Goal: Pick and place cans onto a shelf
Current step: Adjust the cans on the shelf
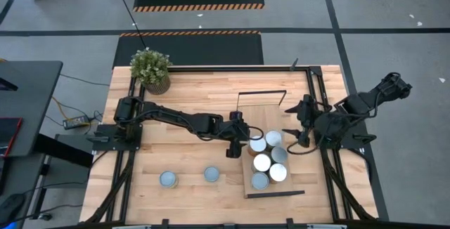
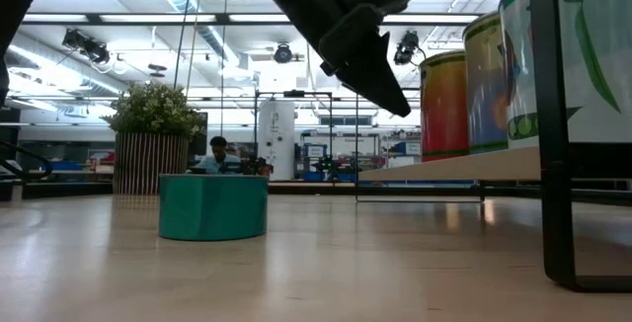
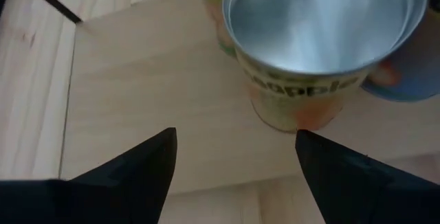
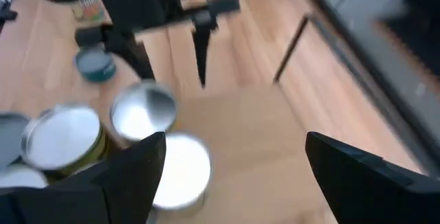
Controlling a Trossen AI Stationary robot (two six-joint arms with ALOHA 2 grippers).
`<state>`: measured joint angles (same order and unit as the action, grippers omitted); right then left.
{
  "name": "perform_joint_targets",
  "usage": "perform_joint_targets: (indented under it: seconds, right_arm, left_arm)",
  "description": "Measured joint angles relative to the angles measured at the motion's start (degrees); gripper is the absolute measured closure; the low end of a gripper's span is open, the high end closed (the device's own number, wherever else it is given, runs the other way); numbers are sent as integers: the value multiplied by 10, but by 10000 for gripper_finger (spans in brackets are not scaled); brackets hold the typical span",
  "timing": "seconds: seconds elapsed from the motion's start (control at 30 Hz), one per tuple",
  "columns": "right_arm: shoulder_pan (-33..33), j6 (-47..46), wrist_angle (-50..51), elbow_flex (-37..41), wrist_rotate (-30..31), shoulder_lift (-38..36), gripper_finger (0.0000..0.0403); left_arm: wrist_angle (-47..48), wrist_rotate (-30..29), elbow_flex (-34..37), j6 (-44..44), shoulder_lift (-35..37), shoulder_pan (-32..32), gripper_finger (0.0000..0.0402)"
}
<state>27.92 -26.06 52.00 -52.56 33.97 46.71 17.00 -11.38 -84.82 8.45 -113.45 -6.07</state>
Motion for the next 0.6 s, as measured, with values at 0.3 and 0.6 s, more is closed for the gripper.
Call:
perform_joint_targets:
  seconds: [0.3, 0.6]
  right_arm:
    - [-12, -133, 122, 7, -197, 53, 46]
    - [-1, -168, 168, 33, -216, 112, 46]
  left_arm:
    - [62, -17, 1, -22, 15, -3, 100]
    - [82, -14, 0, -31, 27, -6, 100]
